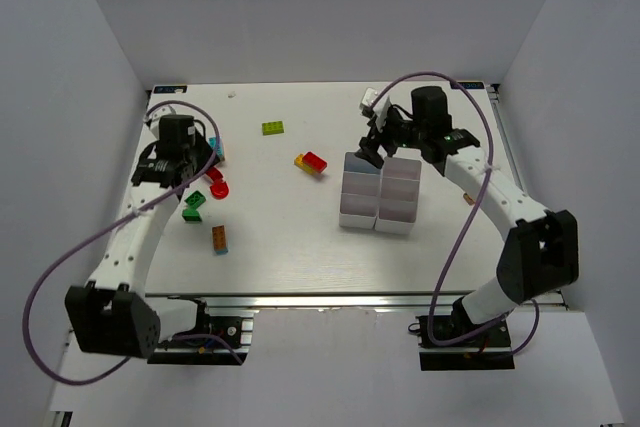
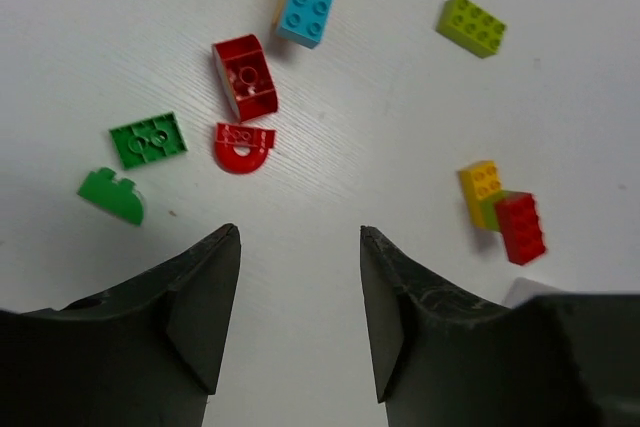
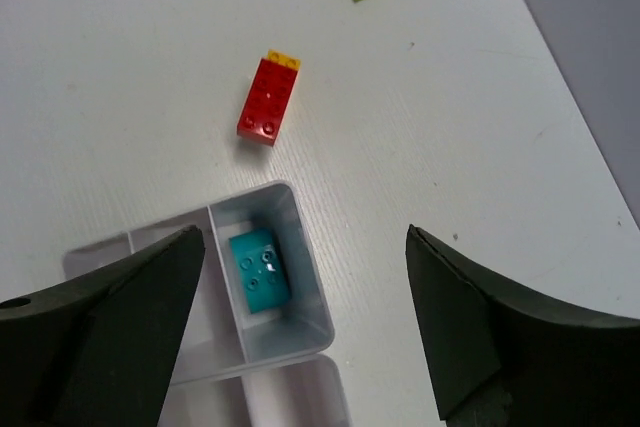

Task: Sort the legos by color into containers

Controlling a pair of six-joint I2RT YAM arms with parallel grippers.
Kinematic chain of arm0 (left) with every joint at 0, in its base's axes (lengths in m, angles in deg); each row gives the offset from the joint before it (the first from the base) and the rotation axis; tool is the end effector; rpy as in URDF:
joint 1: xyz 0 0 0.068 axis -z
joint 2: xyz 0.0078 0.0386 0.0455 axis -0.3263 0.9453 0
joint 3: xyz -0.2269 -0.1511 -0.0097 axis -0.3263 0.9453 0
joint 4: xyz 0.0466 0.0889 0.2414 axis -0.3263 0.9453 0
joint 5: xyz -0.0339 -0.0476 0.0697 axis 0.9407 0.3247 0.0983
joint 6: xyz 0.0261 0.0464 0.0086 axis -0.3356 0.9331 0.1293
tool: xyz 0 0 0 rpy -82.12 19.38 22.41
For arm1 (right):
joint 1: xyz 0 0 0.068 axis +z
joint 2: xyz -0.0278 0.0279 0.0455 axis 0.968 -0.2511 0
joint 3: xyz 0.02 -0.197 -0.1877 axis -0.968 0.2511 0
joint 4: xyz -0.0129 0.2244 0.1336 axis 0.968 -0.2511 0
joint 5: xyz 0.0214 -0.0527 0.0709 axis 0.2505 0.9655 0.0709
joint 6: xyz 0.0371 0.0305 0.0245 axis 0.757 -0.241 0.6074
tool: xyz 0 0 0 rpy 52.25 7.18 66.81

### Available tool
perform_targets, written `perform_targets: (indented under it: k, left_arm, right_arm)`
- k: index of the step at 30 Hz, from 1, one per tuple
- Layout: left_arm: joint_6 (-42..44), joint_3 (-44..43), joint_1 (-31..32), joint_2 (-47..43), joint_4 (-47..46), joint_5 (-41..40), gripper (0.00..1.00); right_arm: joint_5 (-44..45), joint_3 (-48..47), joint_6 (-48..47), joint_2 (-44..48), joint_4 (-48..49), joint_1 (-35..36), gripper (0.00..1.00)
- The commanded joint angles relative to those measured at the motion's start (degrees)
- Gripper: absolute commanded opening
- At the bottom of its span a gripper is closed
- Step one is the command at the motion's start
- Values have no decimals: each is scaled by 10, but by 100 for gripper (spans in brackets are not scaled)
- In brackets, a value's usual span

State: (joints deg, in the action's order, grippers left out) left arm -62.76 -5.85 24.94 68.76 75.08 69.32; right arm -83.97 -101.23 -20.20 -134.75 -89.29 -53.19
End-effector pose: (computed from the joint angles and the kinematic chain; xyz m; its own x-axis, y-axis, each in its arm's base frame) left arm 0.2435 -0.0169 0.3275 -0.4900 -0.5455 -0.6800 -0.4620 0.8240 -0.3280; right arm 0.3271 0.1540 0.3206 0.0544 -0.4980 -0.8654 -0.8677 0.4052 -0.2878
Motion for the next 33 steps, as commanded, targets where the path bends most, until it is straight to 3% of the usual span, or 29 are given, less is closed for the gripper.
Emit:
perform_targets:
  k: [1, 3, 5, 8, 11, 21, 33]
  left_arm:
    - [66, -36, -2, 65, -6, -67, 60]
    - [96, -51, -2, 128, -36, -80, 60]
    - [118, -82, -2, 193, -57, -82, 61]
    - [156, -135, -2, 274, -87, -67, 58]
    - [165, -185, -2, 320, -91, -65, 58]
    - [211, -293, -2, 445, -79, -61, 59]
    - [227, -287, -3, 474, -69, -69, 66]
  right_arm:
    - [-7, 40, 3, 67, 93, 2, 89]
    - [19, 84, 69, 95, 158, 1, 89]
    - [-40, 63, 64, 95, 120, -1, 89]
    - [-95, 64, 57, 104, 69, 0, 69]
    - [-110, 93, 65, 127, 89, 0, 64]
    - [-117, 134, 61, 146, 90, 0, 69]
    - [-111, 144, 60, 145, 95, 0, 70]
